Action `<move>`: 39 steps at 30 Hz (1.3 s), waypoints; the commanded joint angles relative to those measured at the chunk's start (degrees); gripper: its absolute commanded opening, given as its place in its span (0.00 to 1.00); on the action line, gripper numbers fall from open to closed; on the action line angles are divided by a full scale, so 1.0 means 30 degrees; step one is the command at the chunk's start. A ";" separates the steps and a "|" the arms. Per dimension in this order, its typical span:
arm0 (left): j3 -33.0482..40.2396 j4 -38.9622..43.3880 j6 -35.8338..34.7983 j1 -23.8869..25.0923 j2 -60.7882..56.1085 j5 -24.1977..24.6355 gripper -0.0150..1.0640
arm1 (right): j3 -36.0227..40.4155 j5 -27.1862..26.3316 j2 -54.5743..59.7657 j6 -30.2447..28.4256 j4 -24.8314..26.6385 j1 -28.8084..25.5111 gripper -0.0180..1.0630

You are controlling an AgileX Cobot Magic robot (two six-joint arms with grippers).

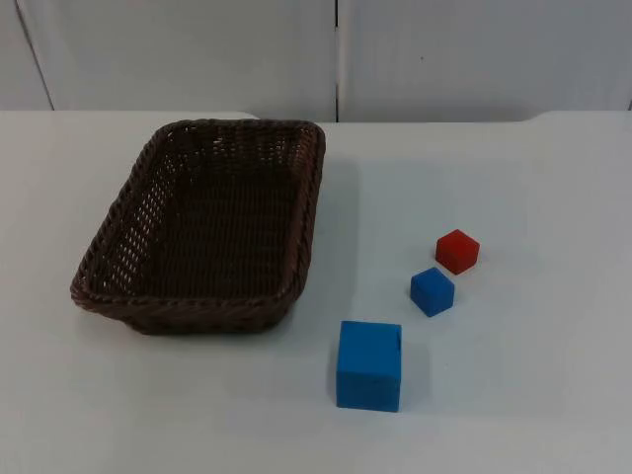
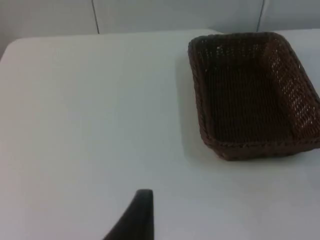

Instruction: Pick up the basket with the left hand and place the largest block into the basket with the right hand.

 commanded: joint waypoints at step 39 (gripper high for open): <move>-0.5331 -0.3394 0.2078 0.0045 1.3545 -0.2836 0.98 | 0.0041 -0.0225 -0.0072 0.0071 0.0102 -0.0090 0.98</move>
